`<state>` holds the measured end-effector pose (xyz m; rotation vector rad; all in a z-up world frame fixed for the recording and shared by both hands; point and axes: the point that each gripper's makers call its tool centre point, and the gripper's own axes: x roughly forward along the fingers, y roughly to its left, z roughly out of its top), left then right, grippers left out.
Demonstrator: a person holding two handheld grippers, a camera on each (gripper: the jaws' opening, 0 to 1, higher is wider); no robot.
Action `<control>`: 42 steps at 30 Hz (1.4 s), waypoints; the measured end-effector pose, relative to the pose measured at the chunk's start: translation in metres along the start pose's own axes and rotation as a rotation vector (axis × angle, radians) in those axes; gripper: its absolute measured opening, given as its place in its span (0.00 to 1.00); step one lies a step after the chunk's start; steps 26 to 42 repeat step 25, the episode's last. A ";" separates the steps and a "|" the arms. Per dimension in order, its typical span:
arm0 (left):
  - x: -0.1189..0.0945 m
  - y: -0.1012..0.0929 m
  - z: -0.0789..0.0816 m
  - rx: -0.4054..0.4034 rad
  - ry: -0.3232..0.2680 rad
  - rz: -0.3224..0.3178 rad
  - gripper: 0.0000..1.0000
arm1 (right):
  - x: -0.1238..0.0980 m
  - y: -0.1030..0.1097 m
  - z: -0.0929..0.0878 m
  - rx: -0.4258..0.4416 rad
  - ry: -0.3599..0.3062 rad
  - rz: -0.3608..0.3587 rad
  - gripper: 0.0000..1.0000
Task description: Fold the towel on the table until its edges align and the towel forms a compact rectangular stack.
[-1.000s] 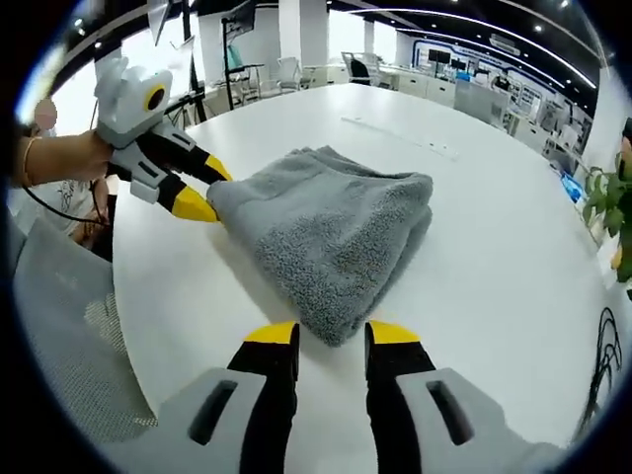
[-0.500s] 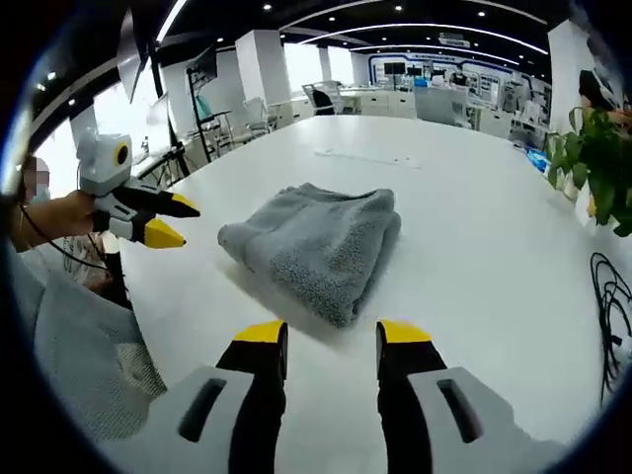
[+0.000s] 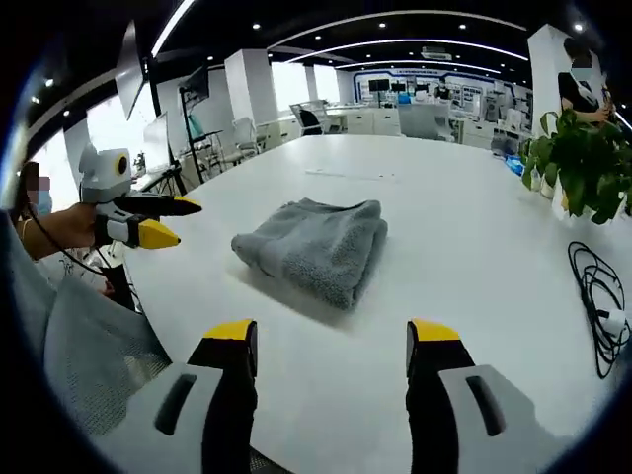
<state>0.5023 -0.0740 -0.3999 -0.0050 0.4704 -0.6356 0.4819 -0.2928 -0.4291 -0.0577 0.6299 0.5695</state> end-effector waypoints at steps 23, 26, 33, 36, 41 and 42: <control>-0.019 -0.003 0.005 -0.011 -0.046 0.027 0.95 | -0.011 0.019 0.005 0.082 -0.070 0.021 0.76; -0.019 -0.003 0.005 -0.008 -0.044 0.027 0.94 | -0.010 0.021 0.004 0.088 -0.069 0.028 0.76; -0.019 -0.003 0.005 -0.008 -0.044 0.027 0.94 | -0.010 0.021 0.004 0.088 -0.069 0.028 0.76; -0.019 -0.003 0.005 -0.008 -0.044 0.027 0.94 | -0.010 0.021 0.004 0.088 -0.069 0.028 0.76; -0.019 -0.003 0.005 -0.008 -0.044 0.027 0.94 | -0.010 0.021 0.004 0.088 -0.069 0.028 0.76; -0.019 -0.003 0.005 -0.008 -0.044 0.027 0.94 | -0.010 0.021 0.004 0.088 -0.069 0.028 0.76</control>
